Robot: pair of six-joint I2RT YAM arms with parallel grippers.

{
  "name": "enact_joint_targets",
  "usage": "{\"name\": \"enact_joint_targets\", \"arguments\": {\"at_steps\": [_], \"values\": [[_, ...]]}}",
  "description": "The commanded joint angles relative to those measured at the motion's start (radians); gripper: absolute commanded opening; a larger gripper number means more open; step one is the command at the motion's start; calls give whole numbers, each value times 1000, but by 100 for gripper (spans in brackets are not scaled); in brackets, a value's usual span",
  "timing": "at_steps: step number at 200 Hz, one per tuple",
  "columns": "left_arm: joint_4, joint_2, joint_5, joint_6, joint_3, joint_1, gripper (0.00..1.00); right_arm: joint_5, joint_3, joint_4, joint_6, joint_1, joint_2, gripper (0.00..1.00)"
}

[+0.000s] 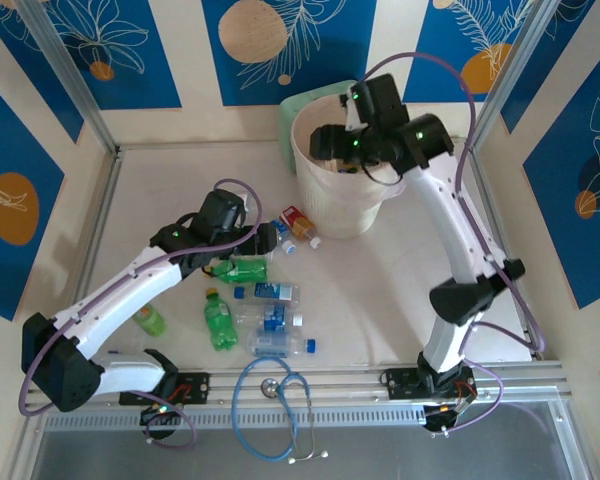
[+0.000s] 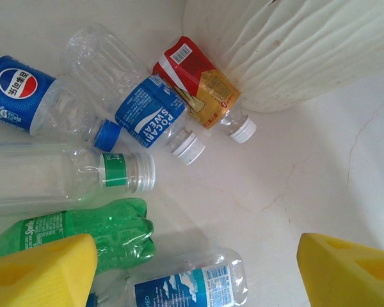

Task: Put the plastic bottles in the bin

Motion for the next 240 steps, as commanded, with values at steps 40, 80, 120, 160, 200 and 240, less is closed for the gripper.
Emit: {"name": "enact_joint_targets", "arguments": {"at_steps": [40, 80, 120, 160, 200, 240], "values": [[-136, -32, -106, -88, -24, 55, 81, 40, -519, 119, -12, 290, -305, 81], [-101, -27, -39, -150, -56, 114, 81, -53, -847, 180, 55, 502, -363, 87], [-83, -16, -27, -164, -62, 124, 80, -93, -909, 217, 50, 673, -252, 87], [-78, -32, -7, -189, -97, 154, 80, -89, -849, 201, -13, 723, -95, 88], [-76, -44, 25, -206, -132, 197, 80, -67, -805, 181, -37, 766, 25, 88], [-44, -51, 60, -223, -158, 214, 80, -29, -796, 193, -32, 763, 94, 88]]}}
